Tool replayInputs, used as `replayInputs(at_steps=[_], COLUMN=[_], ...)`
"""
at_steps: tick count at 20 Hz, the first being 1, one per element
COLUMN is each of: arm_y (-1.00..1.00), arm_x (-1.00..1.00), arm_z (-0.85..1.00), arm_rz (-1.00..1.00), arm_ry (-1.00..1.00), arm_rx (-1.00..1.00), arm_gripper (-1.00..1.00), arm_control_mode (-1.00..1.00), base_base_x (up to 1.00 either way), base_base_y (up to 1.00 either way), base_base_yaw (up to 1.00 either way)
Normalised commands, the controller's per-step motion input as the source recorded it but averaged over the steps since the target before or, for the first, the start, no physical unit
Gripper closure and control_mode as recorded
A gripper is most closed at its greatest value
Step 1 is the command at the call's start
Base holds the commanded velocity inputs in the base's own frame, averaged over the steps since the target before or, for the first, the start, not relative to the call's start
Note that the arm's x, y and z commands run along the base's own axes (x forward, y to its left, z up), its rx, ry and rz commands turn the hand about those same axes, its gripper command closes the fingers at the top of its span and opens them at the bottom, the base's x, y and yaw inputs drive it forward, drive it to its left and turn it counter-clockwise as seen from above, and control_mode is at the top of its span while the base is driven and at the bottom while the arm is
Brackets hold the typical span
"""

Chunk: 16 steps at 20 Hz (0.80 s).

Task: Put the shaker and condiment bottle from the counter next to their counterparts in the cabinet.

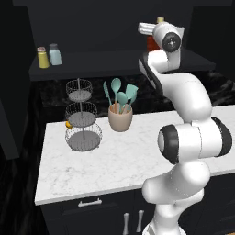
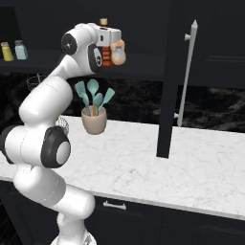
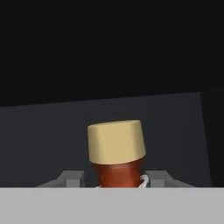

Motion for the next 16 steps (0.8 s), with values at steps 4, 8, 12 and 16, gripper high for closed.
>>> replayInputs(at_steps=[4,8,12,16], arm_y=[0.0,0.0,0.0,0.0], arm_x=[0.22,0.0,0.04,0.04], arm_z=[-0.01,0.0,0.0,0.0], arm_rz=[0.0,0.0,0.0,0.0], arm_ry=[-0.01,0.0,0.0,0.0], arm_rx=[0.0,0.0,0.0,0.0], arm_gripper=[1.0,1.0,-1.0,-1.0], arm_control_mode=[-1.0,-1.0,-1.0,-1.0], base_base_x=[0.0,0.0,0.0,0.0], base_base_y=[0.0,0.0,0.0,0.0], base_base_yaw=[0.0,0.0,0.0,0.0])
